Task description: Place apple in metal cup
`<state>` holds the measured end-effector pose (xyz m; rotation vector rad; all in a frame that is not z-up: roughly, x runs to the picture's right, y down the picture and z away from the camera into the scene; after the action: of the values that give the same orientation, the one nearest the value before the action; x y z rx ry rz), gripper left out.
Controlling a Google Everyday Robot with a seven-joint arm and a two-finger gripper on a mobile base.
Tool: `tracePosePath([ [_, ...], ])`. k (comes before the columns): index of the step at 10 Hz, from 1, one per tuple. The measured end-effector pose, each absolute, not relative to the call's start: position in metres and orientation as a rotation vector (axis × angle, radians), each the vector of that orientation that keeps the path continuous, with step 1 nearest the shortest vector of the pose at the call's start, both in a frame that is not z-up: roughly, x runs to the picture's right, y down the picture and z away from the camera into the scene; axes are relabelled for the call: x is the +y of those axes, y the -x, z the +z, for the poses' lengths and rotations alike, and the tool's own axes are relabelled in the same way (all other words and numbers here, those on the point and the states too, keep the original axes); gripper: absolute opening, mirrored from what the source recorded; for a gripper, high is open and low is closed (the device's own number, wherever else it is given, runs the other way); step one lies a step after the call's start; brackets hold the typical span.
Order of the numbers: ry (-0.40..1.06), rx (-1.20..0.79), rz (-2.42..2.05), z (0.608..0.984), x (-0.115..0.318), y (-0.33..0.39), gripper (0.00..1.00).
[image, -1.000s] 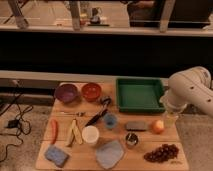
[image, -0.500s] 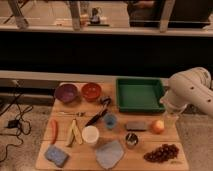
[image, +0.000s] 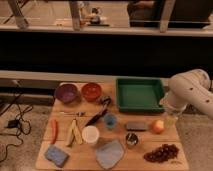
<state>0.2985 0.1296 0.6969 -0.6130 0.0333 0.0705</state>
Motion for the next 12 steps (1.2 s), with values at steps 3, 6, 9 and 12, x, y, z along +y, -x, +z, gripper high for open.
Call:
tracePosePath([
  [3,0.635,0.038,0.081,0.705,0.139,-0.301,0.80],
  [6,0.644,0.044,0.106,0.714,0.148,-0.308,0.80],
  [9,0.639,0.039,0.137,0.727,0.161,-0.312,0.80],
  [12,0.655,0.032,0.162,0.742,0.180,-0.316,0.80],
])
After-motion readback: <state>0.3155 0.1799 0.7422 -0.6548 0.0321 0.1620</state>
